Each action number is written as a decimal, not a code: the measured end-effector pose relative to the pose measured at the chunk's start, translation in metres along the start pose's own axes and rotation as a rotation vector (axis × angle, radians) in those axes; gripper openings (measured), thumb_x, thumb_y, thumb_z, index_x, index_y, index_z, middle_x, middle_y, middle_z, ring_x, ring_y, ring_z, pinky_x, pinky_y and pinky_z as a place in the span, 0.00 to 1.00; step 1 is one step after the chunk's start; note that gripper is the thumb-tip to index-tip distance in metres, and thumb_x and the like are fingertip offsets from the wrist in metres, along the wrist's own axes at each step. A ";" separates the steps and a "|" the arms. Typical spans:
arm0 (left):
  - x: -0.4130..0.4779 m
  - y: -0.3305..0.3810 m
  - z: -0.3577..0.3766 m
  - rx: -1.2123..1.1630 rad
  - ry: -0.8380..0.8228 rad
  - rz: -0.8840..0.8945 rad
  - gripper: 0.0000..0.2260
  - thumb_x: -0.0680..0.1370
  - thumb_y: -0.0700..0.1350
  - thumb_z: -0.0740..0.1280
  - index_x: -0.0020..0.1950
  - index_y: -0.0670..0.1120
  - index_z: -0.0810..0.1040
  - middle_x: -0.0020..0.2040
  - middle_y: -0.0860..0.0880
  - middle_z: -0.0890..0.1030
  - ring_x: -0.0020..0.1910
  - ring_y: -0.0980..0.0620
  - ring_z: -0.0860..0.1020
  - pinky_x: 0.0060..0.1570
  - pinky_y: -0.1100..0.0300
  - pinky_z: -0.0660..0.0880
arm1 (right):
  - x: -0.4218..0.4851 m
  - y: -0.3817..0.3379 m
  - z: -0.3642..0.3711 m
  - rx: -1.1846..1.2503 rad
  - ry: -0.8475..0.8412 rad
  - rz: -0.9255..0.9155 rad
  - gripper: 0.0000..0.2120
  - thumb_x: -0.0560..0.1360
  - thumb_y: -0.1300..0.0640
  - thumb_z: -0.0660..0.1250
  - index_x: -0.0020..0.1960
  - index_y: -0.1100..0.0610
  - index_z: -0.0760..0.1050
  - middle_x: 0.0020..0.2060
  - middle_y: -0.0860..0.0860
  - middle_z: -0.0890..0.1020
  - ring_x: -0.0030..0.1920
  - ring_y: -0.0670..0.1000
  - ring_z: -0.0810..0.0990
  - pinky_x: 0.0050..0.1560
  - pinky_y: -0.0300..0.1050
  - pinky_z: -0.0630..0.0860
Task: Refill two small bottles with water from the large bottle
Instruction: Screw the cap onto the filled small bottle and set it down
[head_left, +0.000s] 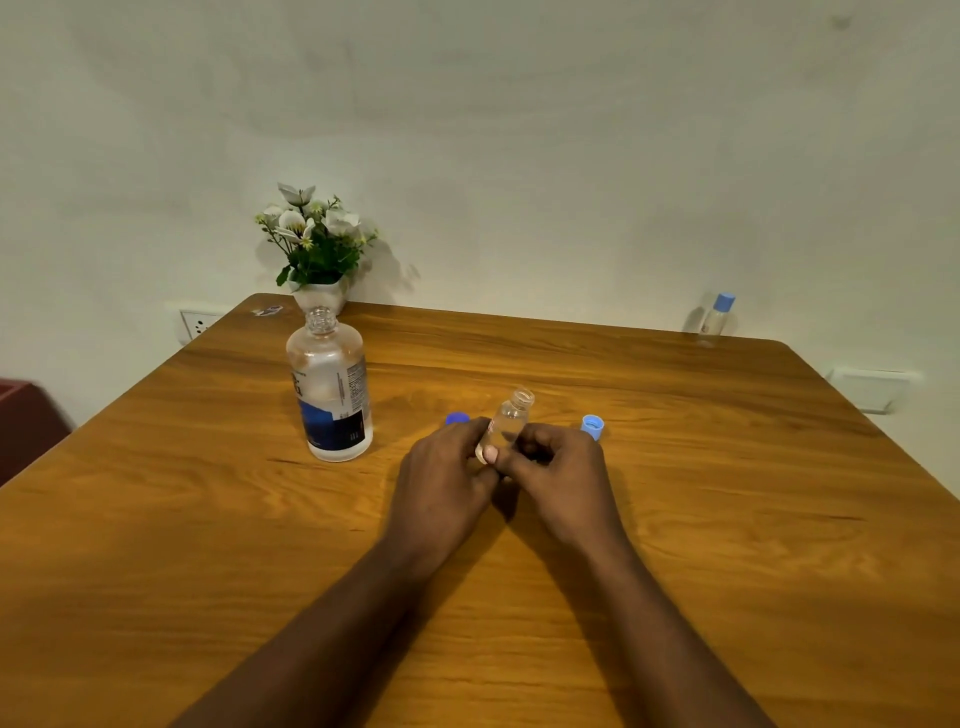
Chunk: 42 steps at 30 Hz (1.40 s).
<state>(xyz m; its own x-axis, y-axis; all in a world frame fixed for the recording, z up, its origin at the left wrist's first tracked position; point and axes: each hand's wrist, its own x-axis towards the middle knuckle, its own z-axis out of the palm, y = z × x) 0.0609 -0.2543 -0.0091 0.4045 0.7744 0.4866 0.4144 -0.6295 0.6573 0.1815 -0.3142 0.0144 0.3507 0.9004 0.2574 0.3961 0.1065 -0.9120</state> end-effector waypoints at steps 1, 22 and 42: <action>0.001 -0.001 -0.001 -0.027 0.004 -0.012 0.09 0.72 0.43 0.70 0.51 0.52 0.80 0.44 0.55 0.83 0.43 0.58 0.79 0.43 0.53 0.76 | 0.000 -0.001 -0.001 0.001 -0.036 0.008 0.04 0.71 0.54 0.74 0.46 0.48 0.85 0.37 0.44 0.86 0.40 0.42 0.84 0.41 0.34 0.76; 0.002 -0.008 -0.003 -0.239 0.043 -0.235 0.20 0.66 0.44 0.78 0.54 0.54 0.76 0.47 0.57 0.82 0.45 0.62 0.80 0.46 0.58 0.80 | 0.037 0.041 -0.054 -0.595 0.344 0.285 0.12 0.71 0.46 0.71 0.52 0.48 0.80 0.50 0.47 0.83 0.58 0.52 0.77 0.62 0.53 0.61; 0.002 -0.012 -0.004 -0.321 0.007 -0.227 0.19 0.67 0.42 0.77 0.53 0.56 0.76 0.45 0.59 0.82 0.43 0.65 0.80 0.46 0.62 0.79 | 0.024 0.000 -0.046 0.005 0.015 -0.023 0.14 0.72 0.62 0.73 0.53 0.49 0.76 0.44 0.53 0.81 0.43 0.49 0.80 0.46 0.45 0.78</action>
<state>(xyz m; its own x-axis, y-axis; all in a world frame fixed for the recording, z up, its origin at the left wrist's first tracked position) 0.0539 -0.2451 -0.0133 0.3261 0.8926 0.3113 0.2165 -0.3911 0.8945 0.2288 -0.3121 0.0350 0.3540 0.8915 0.2826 0.4001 0.1288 -0.9074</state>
